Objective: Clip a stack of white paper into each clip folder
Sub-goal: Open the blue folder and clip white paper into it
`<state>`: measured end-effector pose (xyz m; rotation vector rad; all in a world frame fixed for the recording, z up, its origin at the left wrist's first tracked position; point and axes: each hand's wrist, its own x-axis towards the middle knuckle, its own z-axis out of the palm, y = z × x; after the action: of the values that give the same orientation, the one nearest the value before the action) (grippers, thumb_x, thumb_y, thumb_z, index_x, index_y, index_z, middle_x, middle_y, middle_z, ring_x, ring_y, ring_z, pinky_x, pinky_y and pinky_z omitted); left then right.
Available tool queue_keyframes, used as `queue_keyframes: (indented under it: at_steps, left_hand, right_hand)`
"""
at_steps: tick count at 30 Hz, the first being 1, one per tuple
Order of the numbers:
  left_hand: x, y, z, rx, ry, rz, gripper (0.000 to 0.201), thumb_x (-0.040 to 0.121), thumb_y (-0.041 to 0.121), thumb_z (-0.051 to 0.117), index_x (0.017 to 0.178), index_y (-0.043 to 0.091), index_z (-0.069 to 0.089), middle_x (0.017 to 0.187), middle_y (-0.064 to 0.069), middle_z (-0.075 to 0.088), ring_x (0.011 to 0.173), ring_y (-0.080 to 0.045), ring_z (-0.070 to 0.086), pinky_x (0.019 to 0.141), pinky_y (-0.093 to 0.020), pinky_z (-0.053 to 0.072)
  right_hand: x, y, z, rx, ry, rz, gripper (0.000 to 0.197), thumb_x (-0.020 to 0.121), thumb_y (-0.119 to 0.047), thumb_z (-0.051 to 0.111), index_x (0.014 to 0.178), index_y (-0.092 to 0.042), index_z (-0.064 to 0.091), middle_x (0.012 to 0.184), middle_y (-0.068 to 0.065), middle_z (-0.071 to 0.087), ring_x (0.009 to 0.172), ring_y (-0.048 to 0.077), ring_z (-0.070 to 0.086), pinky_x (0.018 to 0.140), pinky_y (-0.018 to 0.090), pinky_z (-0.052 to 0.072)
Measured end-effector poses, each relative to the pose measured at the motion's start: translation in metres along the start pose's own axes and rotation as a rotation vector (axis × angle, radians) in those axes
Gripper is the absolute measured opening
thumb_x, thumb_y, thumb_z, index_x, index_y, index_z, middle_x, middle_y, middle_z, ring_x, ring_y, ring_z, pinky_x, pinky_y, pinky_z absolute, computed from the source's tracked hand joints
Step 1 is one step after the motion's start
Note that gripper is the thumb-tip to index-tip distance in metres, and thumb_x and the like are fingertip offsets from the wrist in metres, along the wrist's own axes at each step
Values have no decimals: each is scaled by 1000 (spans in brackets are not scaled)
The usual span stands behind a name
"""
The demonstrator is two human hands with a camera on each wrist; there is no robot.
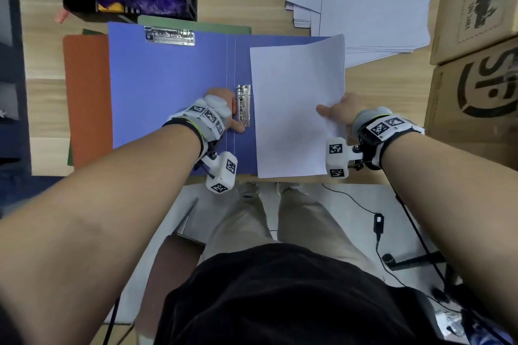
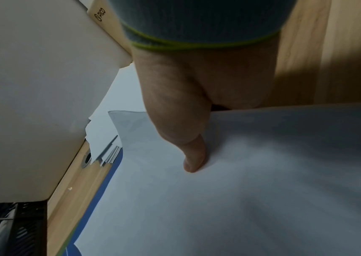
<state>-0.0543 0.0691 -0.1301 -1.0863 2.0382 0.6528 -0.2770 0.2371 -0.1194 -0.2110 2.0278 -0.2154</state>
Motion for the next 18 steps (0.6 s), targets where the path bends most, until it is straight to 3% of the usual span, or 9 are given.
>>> queue_keyframes:
  at_steps: [2, 6, 9, 12, 14, 16, 18]
  left_hand:
    - [2, -1, 0, 50, 7, 18, 56, 58, 55, 87, 83, 17, 56, 78, -2, 60, 67, -18, 52, 57, -27, 41]
    - [6, -3, 1, 173, -2, 71, 62, 58, 66, 81, 82, 16, 55, 78, -3, 58, 62, -15, 49, 59, -28, 40]
    - [4, -12, 0, 118, 37, 120, 60, 63, 68, 76, 79, 12, 62, 77, -4, 62, 67, -21, 56, 62, -30, 45]
    - [2, -29, -3, -213, 56, 150, 57, 79, 70, 60, 70, 14, 66, 67, -1, 67, 64, -22, 64, 68, -32, 53]
    - [3, -32, -4, -649, 45, 90, 58, 92, 63, 48, 69, 14, 69, 66, -2, 69, 56, -15, 64, 66, -30, 55]
    - [3, -30, -10, -990, 93, 17, 57, 97, 59, 42, 80, 14, 73, 70, -6, 69, 49, -11, 60, 57, -25, 52]
    - [4, -24, -16, -1118, 123, -7, 49, 98, 54, 43, 102, 14, 72, 74, -7, 68, 48, -11, 59, 50, -19, 50]
  right_hand:
    - [3, 1, 4, 3, 9, 1, 52, 89, -41, 68, 123, -4, 55, 111, 11, 64, 95, 33, 62, 83, 42, 51]
    - [7, 1, 9, 65, 15, 32, 55, 92, -37, 66, 132, -4, 49, 117, 10, 59, 97, 31, 55, 85, 39, 46]
    - [9, 1, 8, 60, 27, 27, 55, 93, -36, 66, 134, -3, 47, 116, 11, 57, 96, 30, 52, 83, 39, 44]
    - [11, 2, 8, 49, 31, 23, 55, 92, -36, 66, 133, -3, 48, 122, 12, 58, 97, 30, 52, 85, 39, 45]
    - [10, 3, 8, 37, 28, 21, 57, 92, -37, 66, 134, -3, 47, 119, 10, 57, 98, 31, 52, 91, 40, 46]
    - [8, 2, 8, 46, 17, 25, 59, 90, -40, 68, 132, -3, 47, 116, 8, 57, 99, 31, 55, 97, 45, 48]
    - [8, 3, 8, 39, 9, 34, 64, 85, -47, 71, 128, -3, 50, 114, 8, 63, 97, 34, 64, 93, 50, 53]
